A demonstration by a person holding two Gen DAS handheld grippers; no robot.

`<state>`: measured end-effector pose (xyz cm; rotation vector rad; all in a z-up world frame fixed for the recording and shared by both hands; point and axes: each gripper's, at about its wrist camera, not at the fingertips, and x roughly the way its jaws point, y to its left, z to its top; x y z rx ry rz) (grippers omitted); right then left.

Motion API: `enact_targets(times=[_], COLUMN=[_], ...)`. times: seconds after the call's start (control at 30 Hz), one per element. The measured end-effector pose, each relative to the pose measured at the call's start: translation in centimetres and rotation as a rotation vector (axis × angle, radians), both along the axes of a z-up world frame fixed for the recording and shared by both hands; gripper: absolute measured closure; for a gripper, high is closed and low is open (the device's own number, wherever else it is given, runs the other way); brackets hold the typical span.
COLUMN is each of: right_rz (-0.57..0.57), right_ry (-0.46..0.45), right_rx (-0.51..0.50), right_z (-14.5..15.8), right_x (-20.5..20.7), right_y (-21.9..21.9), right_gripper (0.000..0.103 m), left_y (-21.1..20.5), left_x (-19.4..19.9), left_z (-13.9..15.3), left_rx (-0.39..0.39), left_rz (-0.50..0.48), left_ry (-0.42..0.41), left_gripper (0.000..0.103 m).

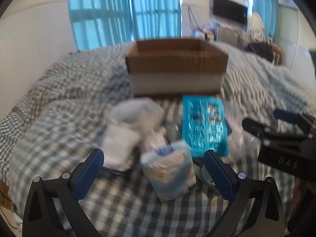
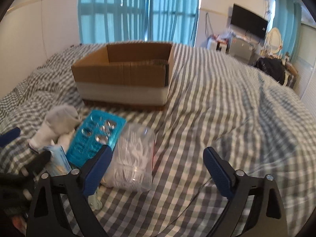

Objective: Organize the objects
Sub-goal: 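Grasp the Vinda tissue pack with left tool while right tool grasps the clear cup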

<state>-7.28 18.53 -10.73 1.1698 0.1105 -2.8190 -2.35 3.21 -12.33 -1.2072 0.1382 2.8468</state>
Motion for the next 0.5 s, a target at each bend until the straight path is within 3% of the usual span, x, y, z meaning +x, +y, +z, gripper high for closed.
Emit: enact_targets(times=[0.13, 0.3, 0.37, 0.43, 0.5], right_rz=[0.023, 0.053, 0.070, 0.090, 0.094], right_ry=[-0.043, -0.088, -0.116, -0.146, -0.162], right_rx=[-0.031, -0.038, -0.032, -0.049, -0.060], right_z=[-1.3, -2.4, -3.0, -3.9, -4.5], right_x=[-0.7, -2.0, -2.6, -3.1, -3.2], right_y=[0.1, -1.2, -1.9, -2.3, -2.3], right_gripper=[0.017, 0.017, 0.018, 0.035, 0.037], left_y=[-0.1, -0.6, -0.4, -0.3, 0.0], left_x=[-1.3, -1.6, -1.4, -1.3, -1.2], left_z=[-2.4, -3.2, -3.1, -2.8, -2.8], left_rx=[0.002, 0.038, 0.048, 0.057, 0.037], left_rz=[0.019, 0.016, -0.006, -0.034, -0.046], left_ry=[-0.075, -0.088, -0.086, -0.090, -0.087], left_gripper=[0.002, 0.018, 0.032, 0.044, 0.046])
